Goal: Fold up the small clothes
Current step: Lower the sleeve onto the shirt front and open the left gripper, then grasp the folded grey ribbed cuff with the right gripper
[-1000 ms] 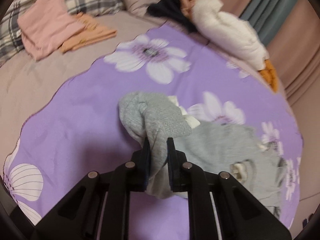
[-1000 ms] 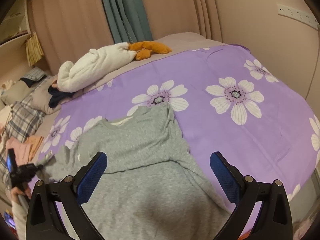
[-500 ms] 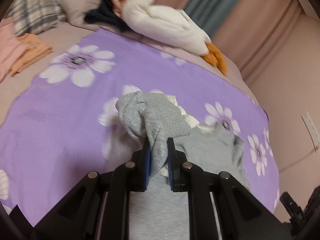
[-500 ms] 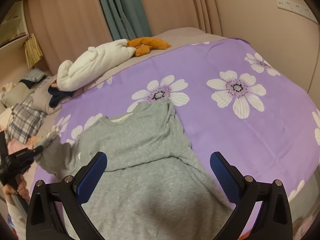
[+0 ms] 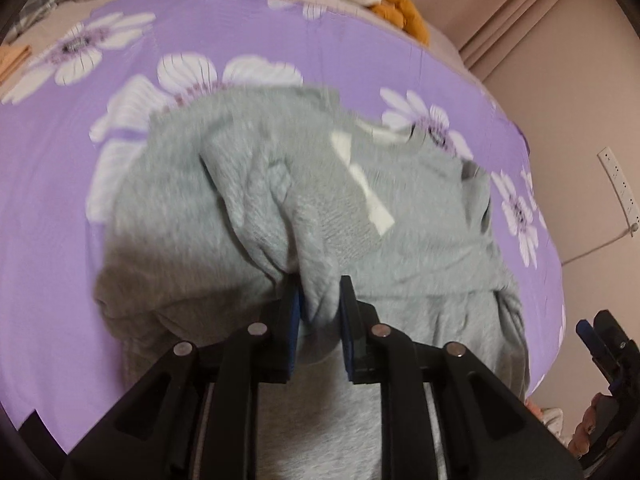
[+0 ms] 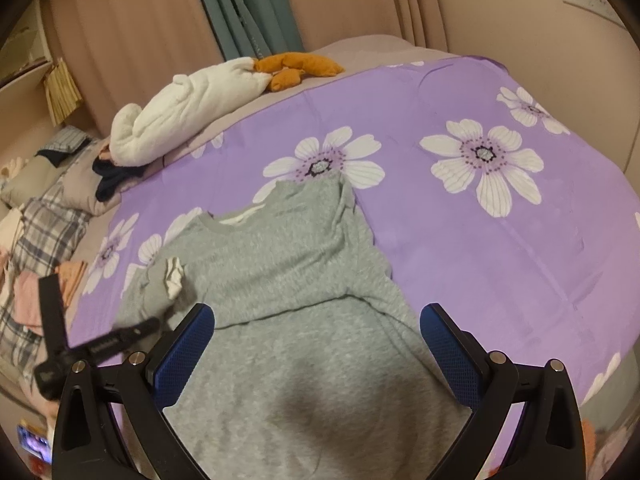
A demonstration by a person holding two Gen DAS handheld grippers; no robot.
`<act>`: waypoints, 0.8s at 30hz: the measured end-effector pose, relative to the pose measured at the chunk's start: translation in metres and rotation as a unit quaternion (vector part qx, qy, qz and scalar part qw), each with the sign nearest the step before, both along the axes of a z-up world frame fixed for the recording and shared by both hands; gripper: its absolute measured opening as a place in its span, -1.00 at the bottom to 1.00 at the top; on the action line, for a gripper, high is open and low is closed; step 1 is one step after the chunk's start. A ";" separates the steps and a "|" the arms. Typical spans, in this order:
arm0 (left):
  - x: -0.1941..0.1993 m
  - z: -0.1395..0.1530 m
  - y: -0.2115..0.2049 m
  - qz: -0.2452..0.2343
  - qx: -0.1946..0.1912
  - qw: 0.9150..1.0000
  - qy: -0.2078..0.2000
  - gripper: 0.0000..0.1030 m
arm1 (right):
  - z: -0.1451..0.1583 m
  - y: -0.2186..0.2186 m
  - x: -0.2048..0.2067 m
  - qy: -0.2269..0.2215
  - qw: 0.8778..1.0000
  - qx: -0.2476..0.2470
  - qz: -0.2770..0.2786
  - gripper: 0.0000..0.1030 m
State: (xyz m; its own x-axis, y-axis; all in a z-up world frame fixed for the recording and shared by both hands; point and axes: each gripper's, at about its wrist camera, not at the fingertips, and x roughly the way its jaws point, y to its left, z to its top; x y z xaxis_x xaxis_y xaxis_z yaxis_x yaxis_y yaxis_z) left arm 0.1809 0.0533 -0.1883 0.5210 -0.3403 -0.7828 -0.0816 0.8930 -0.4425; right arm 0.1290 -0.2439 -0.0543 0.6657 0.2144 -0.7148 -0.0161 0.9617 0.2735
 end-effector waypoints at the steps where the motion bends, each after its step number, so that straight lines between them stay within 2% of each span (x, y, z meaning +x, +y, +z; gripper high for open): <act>1: -0.001 -0.003 0.000 -0.002 -0.003 1.000 0.004 -0.62 | -0.001 0.001 0.001 0.003 1.000 0.000 0.003 0.98; 4: -0.006 -0.001 0.003 -0.004 -0.015 1.000 0.002 -0.49 | -0.003 0.005 0.002 0.008 1.000 0.001 0.010 0.98; 6: -0.010 0.007 0.007 -0.002 -0.018 1.000 -0.004 -0.19 | -0.003 0.008 0.003 0.010 1.000 0.000 0.016 0.98; 9: -0.018 0.022 0.016 0.011 -0.018 1.000 -0.021 0.10 | -0.001 0.013 0.004 0.008 1.000 -0.005 0.024 0.98; 12: -0.028 0.038 0.033 0.035 -0.028 0.998 -0.038 0.29 | 0.003 0.020 0.006 0.001 0.999 -0.013 0.033 0.98; 16: -0.043 0.051 0.055 0.073 -0.011 0.996 -0.046 0.39 | 0.013 0.031 0.010 -0.012 0.998 -0.024 0.052 0.98; 20: -0.060 0.054 0.079 0.119 0.008 0.992 -0.048 0.40 | 0.022 0.051 0.021 -0.013 0.995 -0.022 0.098 0.98; 24: -0.072 0.044 0.103 0.157 -0.003 0.987 -0.032 0.40 | 0.022 0.076 0.038 0.000 0.989 -0.011 0.151 0.98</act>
State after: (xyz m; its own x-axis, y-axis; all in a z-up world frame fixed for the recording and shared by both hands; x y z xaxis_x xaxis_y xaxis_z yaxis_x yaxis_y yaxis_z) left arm 0.1087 0.1562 -0.1438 0.6494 -0.1584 -0.7437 -0.3259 0.8257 -0.4605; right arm 0.1673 -0.1674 -0.0324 0.5745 0.3879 -0.7207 -0.3028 0.9188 0.2532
